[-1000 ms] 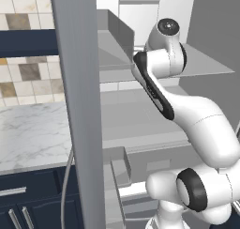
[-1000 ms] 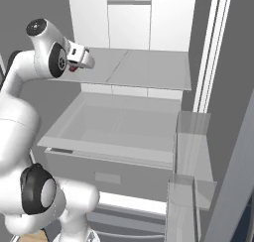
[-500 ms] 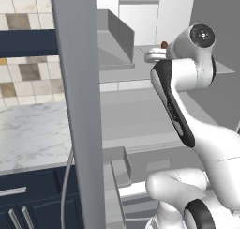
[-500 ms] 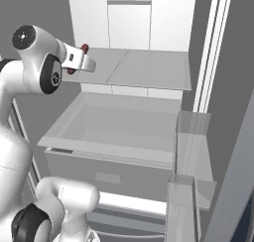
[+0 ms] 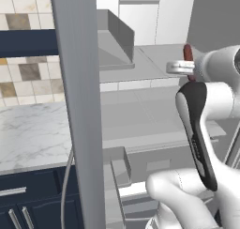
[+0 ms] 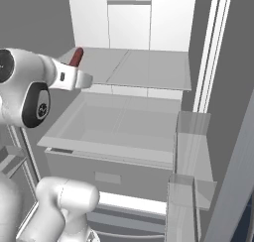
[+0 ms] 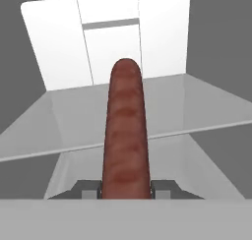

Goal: Move the hot dog bun to the plate on the dining table and place the condiment next to that plate. Then navigate to the fridge and take the sausage and place it on the plate as well.

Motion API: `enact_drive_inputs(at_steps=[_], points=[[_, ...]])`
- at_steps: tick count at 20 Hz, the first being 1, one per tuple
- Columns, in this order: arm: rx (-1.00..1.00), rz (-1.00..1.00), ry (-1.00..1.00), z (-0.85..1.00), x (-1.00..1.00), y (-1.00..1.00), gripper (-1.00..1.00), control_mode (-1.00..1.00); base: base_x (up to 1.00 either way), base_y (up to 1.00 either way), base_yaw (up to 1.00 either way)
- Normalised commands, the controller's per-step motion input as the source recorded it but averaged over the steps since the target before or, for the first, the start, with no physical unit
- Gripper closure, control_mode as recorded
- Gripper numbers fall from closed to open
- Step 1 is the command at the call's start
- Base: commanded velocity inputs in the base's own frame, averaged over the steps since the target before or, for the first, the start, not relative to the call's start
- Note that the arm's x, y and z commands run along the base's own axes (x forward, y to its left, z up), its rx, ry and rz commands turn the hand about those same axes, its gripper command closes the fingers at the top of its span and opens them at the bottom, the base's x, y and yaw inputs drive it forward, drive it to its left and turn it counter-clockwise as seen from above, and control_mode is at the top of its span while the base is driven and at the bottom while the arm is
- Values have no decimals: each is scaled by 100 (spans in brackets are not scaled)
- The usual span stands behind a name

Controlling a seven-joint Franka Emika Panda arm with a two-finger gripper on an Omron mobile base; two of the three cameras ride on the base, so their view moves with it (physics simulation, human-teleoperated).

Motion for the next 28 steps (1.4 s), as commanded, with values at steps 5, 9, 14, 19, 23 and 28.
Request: enact_drive_inputs(at_steps=[5, 9, 14, 19, 23, 28], points=[[0, 0, -13, 11, -94, -15, 100, -100, 0, 0, 0], [0, 0, -6, 0, -67, -5, 100, -100, 0, 0, 0], [-1, -1, 0, -11, -19, 0, 100, -100, 0, 0, 0], [0, 0, 1, -7, 0, 0, 100, 100, -24, 0, 0], [0, 0, 0, 0, 0, 0, 100, 100, -98, -2, 19], [0, 0, 0, 0, 0, 0, 100, 100, -100, -8, 30]])
